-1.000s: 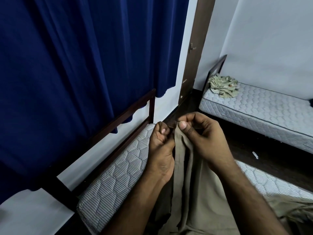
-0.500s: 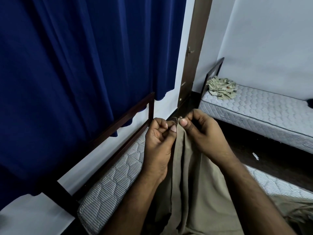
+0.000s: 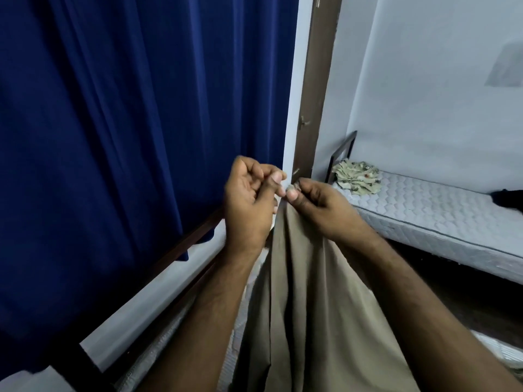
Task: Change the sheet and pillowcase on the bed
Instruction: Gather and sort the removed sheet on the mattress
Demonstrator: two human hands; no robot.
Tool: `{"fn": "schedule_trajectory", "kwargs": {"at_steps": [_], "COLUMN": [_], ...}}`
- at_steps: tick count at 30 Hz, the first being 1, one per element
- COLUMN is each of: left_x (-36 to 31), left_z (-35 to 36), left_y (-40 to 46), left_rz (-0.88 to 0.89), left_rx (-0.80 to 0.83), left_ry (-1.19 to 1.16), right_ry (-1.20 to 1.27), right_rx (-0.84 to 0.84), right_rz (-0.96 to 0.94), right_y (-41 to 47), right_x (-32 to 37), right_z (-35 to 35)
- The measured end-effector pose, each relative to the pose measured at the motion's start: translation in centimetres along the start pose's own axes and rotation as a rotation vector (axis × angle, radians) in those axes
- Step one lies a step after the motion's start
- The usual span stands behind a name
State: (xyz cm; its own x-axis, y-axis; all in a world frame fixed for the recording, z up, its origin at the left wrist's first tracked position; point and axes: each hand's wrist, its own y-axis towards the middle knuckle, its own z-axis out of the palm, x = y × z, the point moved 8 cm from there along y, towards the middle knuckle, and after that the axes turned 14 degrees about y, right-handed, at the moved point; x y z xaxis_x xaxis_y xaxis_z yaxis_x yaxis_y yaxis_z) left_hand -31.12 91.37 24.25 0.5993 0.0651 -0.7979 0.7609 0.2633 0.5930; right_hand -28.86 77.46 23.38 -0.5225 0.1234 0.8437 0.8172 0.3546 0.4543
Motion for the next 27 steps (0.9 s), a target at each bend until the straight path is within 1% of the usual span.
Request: {"fn": "schedule_trajectory", "kwargs": {"at_steps": [2,5,6,9,11,14,16,19,22,23,25,27], "left_x": [-1.2,-1.8,-1.4,0.0,-0.1,-1.5,-2.6,-4.2,-5.5,-5.4,-4.7,-3.6], "left_z": [0.9,1.7,2.1,3.2,3.5,3.4,2.9,2.4,1.9,2.0,2.7,3.3], "left_y": [0.8,0.6,0.6,1.3,1.8,2.1,2.2,1.9,0.6,0.2,-0.5,-1.2], "left_rz": [0.056,0.125,0.113,0.028,0.0,-0.017,0.043,0.197,0.359,0.384,0.395,0.36], "left_rx": [-0.002,-0.037,-0.014,0.123,0.147,0.121,0.064,-0.011,-0.126,-0.14,-0.118,-0.087], "left_ry": [0.031,0.194,0.238,0.307,0.248,0.098,0.134,0.302,0.468,0.499,0.529,0.519], "right_ry": [0.045,0.112,0.121,0.17,0.208,0.358,0.428,0.44,0.429,0.432,0.444,0.468], "right_rx": [-0.059,-0.1,-0.1,-0.069,-0.046,-0.013,-0.001,-0.012,-0.022,-0.027,-0.053,-0.078], "right_rz": [-0.044,-0.114,-0.13,-0.153,-0.16,-0.156,-0.153,-0.171,-0.2,-0.202,-0.202,-0.19], "right_y": [1.6,3.4,4.0,5.5,6.3,7.1,7.5,7.7,7.7,7.7,7.8,7.9], "right_x": [1.1,3.6,4.5,7.2,8.7,10.0,10.5,10.8,10.7,10.6,10.3,9.9], "right_z": [-1.1,-2.4,-2.7,-3.3,-3.5,-3.6,-3.7,-4.1,-4.4,-4.4,-4.6,-5.0]}}
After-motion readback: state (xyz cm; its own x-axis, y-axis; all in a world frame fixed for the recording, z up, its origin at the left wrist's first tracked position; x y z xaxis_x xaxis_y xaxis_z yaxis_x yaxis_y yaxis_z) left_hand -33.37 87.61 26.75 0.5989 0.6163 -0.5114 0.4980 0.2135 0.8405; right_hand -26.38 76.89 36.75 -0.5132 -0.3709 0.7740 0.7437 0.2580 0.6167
